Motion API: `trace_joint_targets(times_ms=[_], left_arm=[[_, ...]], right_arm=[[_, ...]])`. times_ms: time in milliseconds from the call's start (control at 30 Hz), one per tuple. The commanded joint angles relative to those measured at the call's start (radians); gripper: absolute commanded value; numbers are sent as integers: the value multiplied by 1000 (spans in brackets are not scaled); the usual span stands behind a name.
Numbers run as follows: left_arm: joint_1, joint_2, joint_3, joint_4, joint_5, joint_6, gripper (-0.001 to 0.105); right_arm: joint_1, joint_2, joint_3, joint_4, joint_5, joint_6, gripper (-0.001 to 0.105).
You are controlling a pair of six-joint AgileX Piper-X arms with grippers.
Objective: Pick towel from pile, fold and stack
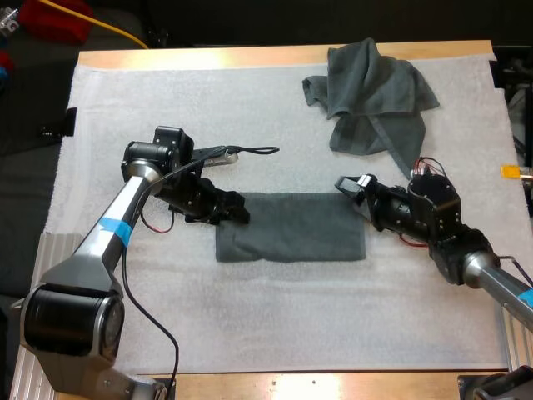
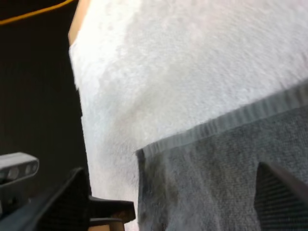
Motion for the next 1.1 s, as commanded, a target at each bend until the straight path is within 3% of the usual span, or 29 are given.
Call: trace_joint_targets(times_ms=[0, 367, 533, 1067], left_arm=[[-1, -37, -4, 14, 13, 8, 64], [-1, -264, -4, 118, 9, 30, 64], [-1, -384, -4, 160, 9, 22, 64], [-1, -745, -4, 192, -15, -116, 64]], right_arm=[[-5, -39, -10, 9, 0, -44, 70], [-5, -250, -10, 349, 57, -239, 70], [-5, -333, -10, 438, 52, -258, 70], [-5, -546, -10, 798, 50, -408, 70]])
